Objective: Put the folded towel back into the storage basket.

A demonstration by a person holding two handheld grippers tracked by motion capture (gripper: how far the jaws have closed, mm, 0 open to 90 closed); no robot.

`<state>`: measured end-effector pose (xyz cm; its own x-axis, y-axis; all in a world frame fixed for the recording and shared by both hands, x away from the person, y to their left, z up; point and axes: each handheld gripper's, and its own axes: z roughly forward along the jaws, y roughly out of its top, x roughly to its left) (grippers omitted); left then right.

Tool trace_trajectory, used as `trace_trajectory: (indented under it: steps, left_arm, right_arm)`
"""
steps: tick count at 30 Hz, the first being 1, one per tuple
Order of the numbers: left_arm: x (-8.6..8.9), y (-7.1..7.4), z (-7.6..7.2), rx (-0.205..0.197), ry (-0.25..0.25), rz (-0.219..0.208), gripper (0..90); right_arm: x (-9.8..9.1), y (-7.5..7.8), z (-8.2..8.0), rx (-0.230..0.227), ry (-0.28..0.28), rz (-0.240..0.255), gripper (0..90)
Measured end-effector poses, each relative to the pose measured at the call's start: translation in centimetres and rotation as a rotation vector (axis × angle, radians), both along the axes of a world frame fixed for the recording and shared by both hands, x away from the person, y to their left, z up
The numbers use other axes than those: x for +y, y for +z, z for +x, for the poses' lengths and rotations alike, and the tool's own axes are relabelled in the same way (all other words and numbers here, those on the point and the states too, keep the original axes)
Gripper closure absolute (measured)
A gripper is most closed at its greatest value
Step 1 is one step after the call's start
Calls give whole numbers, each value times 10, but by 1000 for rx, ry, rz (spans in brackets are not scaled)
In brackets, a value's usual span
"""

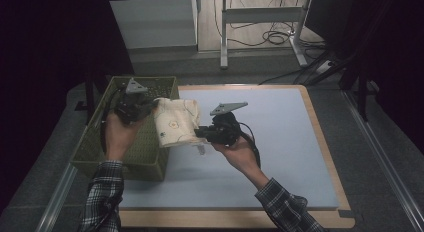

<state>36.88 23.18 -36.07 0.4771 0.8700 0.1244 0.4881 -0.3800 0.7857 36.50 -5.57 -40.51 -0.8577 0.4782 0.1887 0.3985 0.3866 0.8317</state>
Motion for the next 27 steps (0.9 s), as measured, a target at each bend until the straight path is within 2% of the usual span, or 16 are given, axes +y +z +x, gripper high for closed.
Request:
trace_trajectory:
  steps: [13,23,24,27]
  left_arm:
    - [36,-1,-8,4,70,-6,833]
    - [57,-6,-14,10,107,-4,834]
    - [59,-7,-14,11,112,-3,834]
    - [68,-9,-17,16,127,2,834]
  right_arm:
    - [43,-2,-1,-9,37,9,833]
    - [66,-4,-4,-11,53,-2,833]
    - [75,-5,-6,-13,57,-6,833]
    - [82,-6,-7,-12,62,-10,833]
